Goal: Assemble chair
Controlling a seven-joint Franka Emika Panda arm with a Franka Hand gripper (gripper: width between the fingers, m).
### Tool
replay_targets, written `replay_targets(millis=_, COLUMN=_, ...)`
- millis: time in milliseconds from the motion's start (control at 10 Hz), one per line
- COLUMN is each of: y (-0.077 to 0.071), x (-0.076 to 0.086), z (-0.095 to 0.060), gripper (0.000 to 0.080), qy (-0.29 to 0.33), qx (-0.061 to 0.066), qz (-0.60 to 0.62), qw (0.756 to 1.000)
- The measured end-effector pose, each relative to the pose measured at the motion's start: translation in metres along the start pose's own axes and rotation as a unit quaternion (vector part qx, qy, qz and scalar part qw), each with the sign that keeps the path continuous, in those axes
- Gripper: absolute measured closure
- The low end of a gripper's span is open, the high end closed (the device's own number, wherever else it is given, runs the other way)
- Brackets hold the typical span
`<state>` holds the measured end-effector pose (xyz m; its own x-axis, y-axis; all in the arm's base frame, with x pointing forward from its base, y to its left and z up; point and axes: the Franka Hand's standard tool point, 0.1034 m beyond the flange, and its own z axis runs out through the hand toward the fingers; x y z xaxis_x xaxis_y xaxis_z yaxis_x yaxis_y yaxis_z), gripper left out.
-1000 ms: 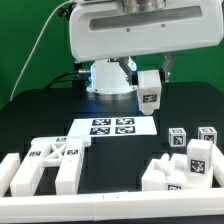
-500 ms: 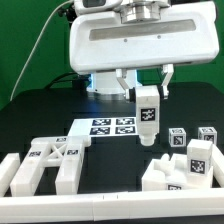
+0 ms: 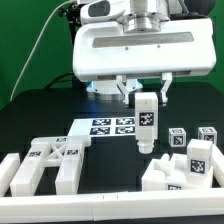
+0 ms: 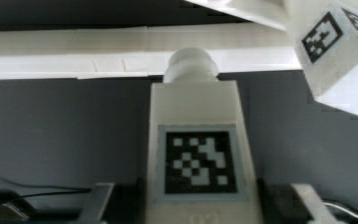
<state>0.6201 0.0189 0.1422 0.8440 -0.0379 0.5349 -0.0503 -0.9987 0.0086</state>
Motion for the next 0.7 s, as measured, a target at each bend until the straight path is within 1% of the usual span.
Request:
replay_targets(millis=100, y=-0.001, x=-0.011, z=0.004, gripper=0.0514, qy=-0.001, qx=-0.001, qz=-0.003, qw=1.0)
replay_targets(millis=200, y=-0.003, x=-0.016, z=0.008, gripper=0.0514, qy=-0.006, qx=-0.001, qz=-0.005, qw=1.0)
replay_targets(millis=400, y=-0.004, x=-0.023, z=0.016, gripper=0.0514, qy=-0.007, qx=-0.002, qz=-0.006, qw=1.0)
replay_targets(millis=700, y=-0.012, x=-0.029, z=0.023, gripper=0.0514, qy=-0.013, qx=0.001, qz=-0.011, qw=1.0)
